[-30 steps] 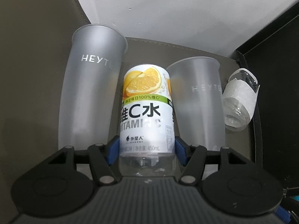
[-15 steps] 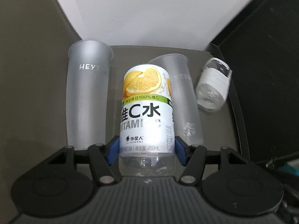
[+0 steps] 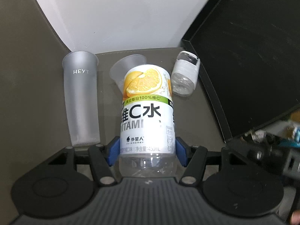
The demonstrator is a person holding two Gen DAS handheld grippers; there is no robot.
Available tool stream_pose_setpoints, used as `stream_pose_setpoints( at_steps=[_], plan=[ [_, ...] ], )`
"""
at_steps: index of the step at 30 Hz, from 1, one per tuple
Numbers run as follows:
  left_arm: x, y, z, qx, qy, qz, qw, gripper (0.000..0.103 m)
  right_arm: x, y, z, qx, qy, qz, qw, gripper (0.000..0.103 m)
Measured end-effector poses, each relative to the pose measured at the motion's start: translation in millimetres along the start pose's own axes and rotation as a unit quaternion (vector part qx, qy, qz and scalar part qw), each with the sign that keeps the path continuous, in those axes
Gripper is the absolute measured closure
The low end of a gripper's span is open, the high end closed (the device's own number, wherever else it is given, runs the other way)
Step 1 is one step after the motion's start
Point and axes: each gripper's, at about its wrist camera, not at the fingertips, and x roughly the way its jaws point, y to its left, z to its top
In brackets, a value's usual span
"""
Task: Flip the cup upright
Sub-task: 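Lift the container with the left gripper while the right gripper approaches it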
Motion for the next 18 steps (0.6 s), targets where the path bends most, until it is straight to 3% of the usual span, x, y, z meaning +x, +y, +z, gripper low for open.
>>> stream_pose_setpoints(
  at_steps=[6, 11, 18],
  plan=[
    [-20.4, -6.5, -19.9, 0.022, 0.0, -0.007, 0.9997, 0.043, 7.9, -13.3, -0.5, 0.089, 0.023, 0.084, 0.992, 0.002],
    [-36.1, -19.8, -33.6, 0.052, -0.008, -0.019, 0.9984, 0.043, 13.7, -11.3, -4.8, 0.12, 0.041, 0.14, 0.982, 0.0],
    [-58.9, -39.5, -55.6, 0.099, -0.016, -0.026, 0.9946, 0.043, 13.4, -10.5, -8.3, 0.134, 0.051, 0.176, 0.974, 0.0]
  ],
)
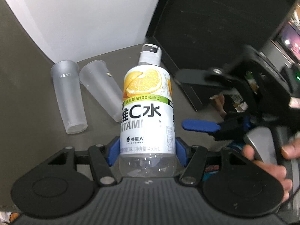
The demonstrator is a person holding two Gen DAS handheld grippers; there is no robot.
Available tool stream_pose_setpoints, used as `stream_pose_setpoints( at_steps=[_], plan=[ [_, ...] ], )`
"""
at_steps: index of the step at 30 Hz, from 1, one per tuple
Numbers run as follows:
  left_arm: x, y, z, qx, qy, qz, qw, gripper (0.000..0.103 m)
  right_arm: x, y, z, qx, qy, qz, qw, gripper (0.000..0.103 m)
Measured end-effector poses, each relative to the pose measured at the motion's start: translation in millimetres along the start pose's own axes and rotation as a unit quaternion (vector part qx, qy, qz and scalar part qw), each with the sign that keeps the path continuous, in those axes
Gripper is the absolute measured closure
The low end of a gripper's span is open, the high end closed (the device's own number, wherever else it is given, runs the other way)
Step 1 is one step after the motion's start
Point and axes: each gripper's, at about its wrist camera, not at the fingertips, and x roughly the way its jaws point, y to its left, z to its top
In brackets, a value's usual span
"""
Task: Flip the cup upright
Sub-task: 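Lift the container with the left gripper while the right gripper approaches it, then grasp the container with the right gripper while the left gripper releases it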
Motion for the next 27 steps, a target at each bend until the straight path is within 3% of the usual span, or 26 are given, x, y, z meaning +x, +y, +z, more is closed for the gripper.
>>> stream_pose_setpoints(
  at_steps=[11, 12, 14, 15, 22, 27],
  plan=[
    [-18.8, -18.9, -29.4, 0.019, 0.007, -0.007, 0.9998, 0.043, 0.1, 4.7, -15.0, -0.022, 0.025, 0.019, 0.999, 0.001],
    [-20.0, -19.6, -31.1, 0.018, 0.008, -0.007, 0.9998, 0.043, 0.6, 5.9, -16.6, -0.026, 0.027, 0.019, 0.999, 0.005],
    [-22.4, -20.9, -34.3, 0.017, 0.011, -0.006, 0.9998, 0.043, 3.1, 8.1, -20.3, -0.033, 0.04, 0.018, 0.998, 0.022],
    [-23.3, -21.3, -35.7, 0.017, 0.012, -0.004, 0.9998, 0.043, 4.2, 9.2, -22.3, -0.039, 0.045, 0.014, 0.998, 0.042],
    [-31.8, -21.3, -41.7, 0.005, 0.025, 0.009, 0.9996, 0.043, 1.1, 18.9, -35.6, -0.073, 0.047, 0.001, 0.996, 0.043],
    [-43.3, -19.7, -44.8, 0.0, 0.022, 0.018, 0.9996, 0.043, -5.3, 15.4, -37.0, -0.076, 0.033, -0.034, 0.996, 0.043]
  ],
)
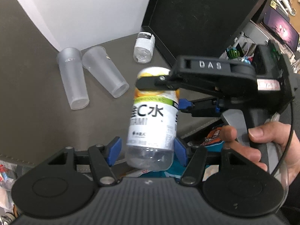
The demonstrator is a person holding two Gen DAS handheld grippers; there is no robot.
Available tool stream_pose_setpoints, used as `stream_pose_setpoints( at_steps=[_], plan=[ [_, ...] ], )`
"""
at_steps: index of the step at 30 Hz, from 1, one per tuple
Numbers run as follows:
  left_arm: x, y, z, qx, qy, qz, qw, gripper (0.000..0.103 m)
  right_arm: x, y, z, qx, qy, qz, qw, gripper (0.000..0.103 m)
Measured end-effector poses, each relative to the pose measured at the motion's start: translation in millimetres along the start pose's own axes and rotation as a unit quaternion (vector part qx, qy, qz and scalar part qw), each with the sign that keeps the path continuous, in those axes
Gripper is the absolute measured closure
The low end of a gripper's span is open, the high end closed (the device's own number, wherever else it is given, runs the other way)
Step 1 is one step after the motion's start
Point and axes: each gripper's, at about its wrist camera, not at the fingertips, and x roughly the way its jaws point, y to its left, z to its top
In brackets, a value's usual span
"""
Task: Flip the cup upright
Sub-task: 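Grasp the container with the right gripper while the left gripper releases it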
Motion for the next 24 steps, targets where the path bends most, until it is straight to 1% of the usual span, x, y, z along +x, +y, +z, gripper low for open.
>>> stream_pose_setpoints(
  at_steps=[5, 8, 12, 16, 22, 24],
  plan=[
    [-13.9, 9.7, -2.2, -0.012, -0.014, 0.02, 0.9996, 0.043, -6.7, 1.7, -3.3, -0.015, -0.012, -0.019, 1.0, 0.043],
    [-22.8, 15.8, -0.4, -0.02, -0.024, 0.026, 0.9992, 0.043, -12.9, 4.1, -4.2, -0.025, -0.026, -0.033, 0.999, 0.043],
    [-38.5, 24.6, 7.3, -0.043, -0.057, 0.029, 0.997, 0.043, -20.0, 9.4, -5.3, -0.044, -0.041, -0.048, 0.997, 0.043],
    [-52.2, 24.2, 18.5, -0.034, -0.084, 0.045, 0.9949, 0.042, -24.7, 17.0, -7.5, -0.067, -0.055, -0.058, 0.995, 0.043],
    [-63.1, 23.3, 31.1, -0.057, -0.106, 0.026, 0.9924, 0.042, -32.9, 34.5, -12.7, -0.117, -0.087, -0.069, 0.987, 0.043],
    [-65.7, 21.5, 34.8, -0.063, -0.114, 0.015, 0.9914, 0.042, -37.5, 40.2, -13.8, -0.123, -0.095, -0.061, 0.986, 0.043]
  ],
)
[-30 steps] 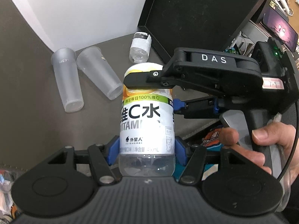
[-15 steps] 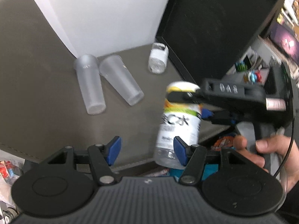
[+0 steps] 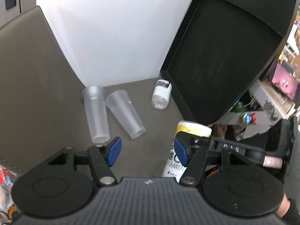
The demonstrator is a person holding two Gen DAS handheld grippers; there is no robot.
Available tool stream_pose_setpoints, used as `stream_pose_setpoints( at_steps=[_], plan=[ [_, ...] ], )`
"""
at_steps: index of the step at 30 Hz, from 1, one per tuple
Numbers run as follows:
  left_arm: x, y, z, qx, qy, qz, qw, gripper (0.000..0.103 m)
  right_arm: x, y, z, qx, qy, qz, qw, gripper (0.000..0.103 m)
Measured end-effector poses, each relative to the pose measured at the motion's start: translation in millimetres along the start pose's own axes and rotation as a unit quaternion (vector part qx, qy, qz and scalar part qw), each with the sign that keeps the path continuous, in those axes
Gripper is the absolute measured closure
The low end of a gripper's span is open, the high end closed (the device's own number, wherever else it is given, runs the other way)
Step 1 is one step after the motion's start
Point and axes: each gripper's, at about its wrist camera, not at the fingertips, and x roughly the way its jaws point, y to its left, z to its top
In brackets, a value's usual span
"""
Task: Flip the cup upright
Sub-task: 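Grasp the container with the right gripper while the left gripper releases it, then rotate the container rim-up with the right gripper and lower it onto the seat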
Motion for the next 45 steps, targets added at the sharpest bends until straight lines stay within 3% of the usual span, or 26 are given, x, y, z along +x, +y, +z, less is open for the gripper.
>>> stream_pose_setpoints(
  at_steps=[9, 18, 31, 45],
  plan=[
    [-0.2, -8.7, 14.9, -0.022, -0.024, -0.024, 0.9992, 0.042, -18.3, 26.8, 0.3, -0.093, -0.061, -0.008, 0.994, 0.043],
    [15.6, -11.6, 22.1, -0.035, -0.023, -0.03, 0.9987, 0.042, -17.0, 47.9, -9.4, -0.184, -0.08, -0.043, 0.979, 0.043],
    [58.9, -10.1, 9.4, -0.048, 0.02, -0.041, 0.9978, 0.042, 0.5, 65.0, -27.3, -0.287, -0.072, -0.101, 0.95, 0.042],
    [106.9, 2.6, -6.7, -0.071, 0.076, -0.047, 0.9935, 0.042, 30.2, 57.0, -43.4, -0.315, -0.027, -0.177, 0.932, 0.042]
  ],
)
